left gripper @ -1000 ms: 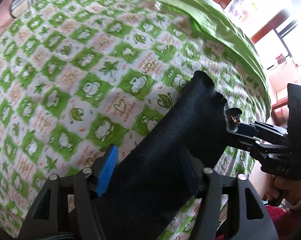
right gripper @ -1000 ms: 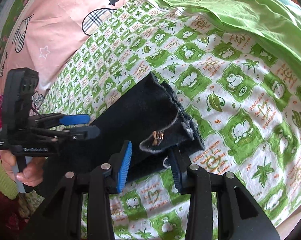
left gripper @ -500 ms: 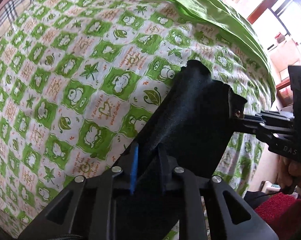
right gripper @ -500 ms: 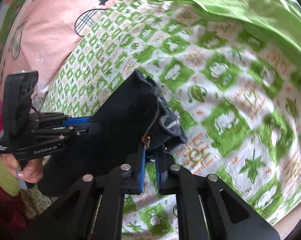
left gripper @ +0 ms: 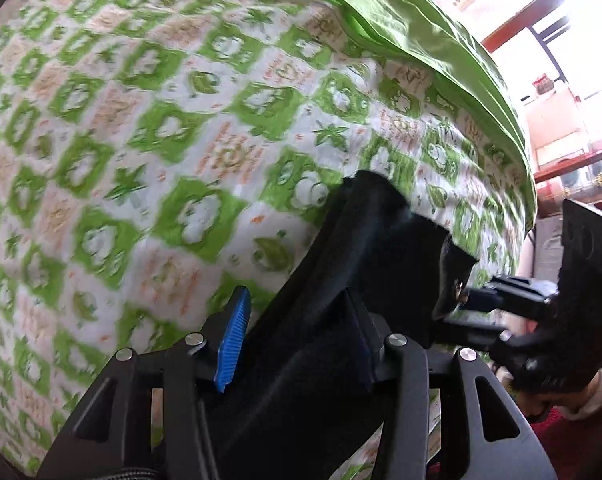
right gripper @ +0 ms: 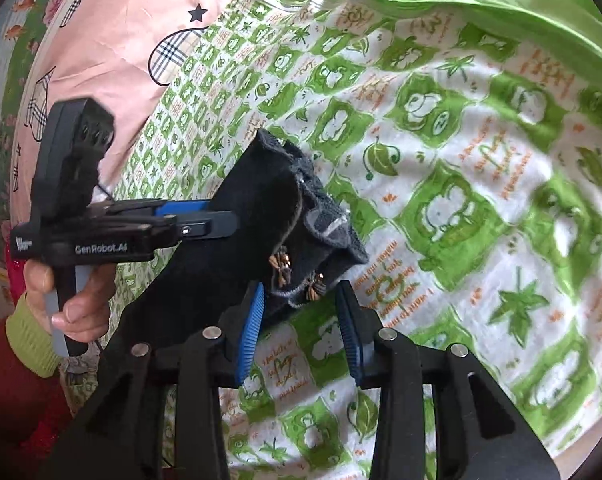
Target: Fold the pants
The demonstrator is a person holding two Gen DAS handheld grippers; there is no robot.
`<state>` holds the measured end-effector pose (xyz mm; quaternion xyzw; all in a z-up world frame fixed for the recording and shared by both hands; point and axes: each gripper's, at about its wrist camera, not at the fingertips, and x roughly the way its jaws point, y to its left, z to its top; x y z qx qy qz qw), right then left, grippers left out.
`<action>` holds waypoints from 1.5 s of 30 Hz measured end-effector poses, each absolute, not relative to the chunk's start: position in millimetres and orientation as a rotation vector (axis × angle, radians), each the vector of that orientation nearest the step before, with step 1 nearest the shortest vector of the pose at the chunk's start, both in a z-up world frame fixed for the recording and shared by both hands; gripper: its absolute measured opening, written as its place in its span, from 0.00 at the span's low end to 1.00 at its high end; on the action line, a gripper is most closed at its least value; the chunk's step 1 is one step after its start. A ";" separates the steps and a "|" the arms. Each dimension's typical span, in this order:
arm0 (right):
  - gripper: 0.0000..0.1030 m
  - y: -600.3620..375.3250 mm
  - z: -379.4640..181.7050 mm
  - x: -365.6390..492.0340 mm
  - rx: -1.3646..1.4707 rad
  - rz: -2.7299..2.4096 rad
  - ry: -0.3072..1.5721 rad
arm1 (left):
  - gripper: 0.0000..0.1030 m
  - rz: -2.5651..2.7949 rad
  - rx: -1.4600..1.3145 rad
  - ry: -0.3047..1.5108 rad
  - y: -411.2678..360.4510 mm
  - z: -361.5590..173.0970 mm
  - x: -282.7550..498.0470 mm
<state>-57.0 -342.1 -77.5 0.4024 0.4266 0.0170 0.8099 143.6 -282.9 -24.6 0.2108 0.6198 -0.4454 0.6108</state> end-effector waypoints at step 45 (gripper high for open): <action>0.13 -121.5 -12.3 30.1 0.294 0.905 0.979 | 0.05 -0.702 -0.163 1.212 -1.2 37.6 100.8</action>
